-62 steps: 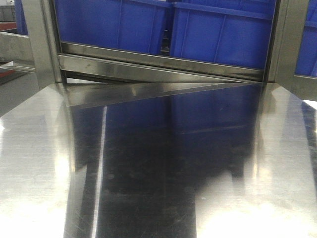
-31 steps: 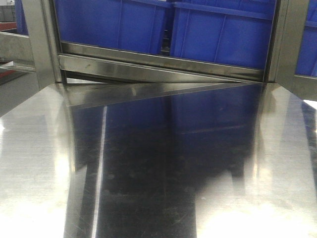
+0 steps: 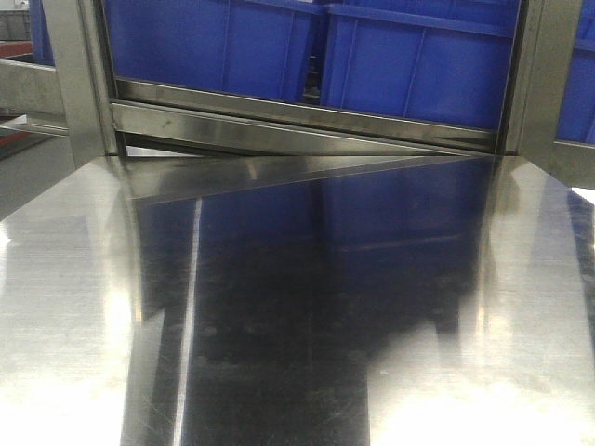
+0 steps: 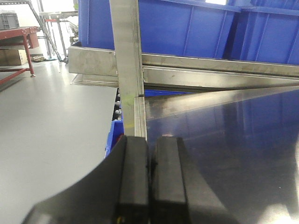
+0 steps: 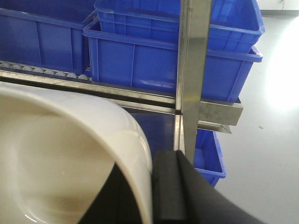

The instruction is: Move white bin to right shelf second layer

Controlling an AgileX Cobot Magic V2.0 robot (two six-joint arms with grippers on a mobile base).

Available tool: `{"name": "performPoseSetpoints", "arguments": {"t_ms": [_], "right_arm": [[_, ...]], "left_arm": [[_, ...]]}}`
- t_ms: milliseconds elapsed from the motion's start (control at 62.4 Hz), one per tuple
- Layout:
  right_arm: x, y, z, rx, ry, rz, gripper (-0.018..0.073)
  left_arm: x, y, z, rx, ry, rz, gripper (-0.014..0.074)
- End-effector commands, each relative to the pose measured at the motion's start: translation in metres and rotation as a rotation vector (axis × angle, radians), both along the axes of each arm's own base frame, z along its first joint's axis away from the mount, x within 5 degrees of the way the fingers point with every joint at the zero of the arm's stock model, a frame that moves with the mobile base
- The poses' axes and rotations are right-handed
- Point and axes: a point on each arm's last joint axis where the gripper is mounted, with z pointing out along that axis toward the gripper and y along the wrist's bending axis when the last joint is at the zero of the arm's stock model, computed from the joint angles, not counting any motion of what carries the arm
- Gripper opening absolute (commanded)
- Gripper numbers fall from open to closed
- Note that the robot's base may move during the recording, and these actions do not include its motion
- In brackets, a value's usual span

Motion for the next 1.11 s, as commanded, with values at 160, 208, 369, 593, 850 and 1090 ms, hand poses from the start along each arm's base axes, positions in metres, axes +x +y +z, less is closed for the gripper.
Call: {"name": "performPoseSetpoints", "arguments": {"t_ms": [160,208,369,593,850,1090], "right_arm": [[-0.001,0.0,0.0195,0.015,-0.14,-0.001,0.0056],[-0.001,0.0,0.0195,0.015,-0.14,-0.001,0.0056],[-0.001,0.0,0.0195,0.015,-0.14,-0.001,0.0056],[-0.001,0.0,0.0195,0.015,-0.14,-0.001,0.0056],[-0.001,0.0,0.0195,0.015,-0.14,-0.001,0.0056],[-0.001,0.0,0.0195,0.015,-0.14,-0.001,0.0056]], "left_arm": [[0.0003,0.0001,-0.004,-0.019,-0.06,-0.002,0.0085],[0.0003,0.0001,-0.004,-0.019,-0.06,-0.002,0.0085],[0.0003,0.0001,-0.004,-0.019,-0.06,-0.002,0.0085],[0.0003,0.0001,-0.004,-0.019,-0.06,-0.002,0.0085],[0.0003,0.0001,-0.004,-0.019,-0.06,-0.002,0.0085],[0.0003,0.0001,-0.004,-0.019,-0.06,-0.002,0.0085]]}}
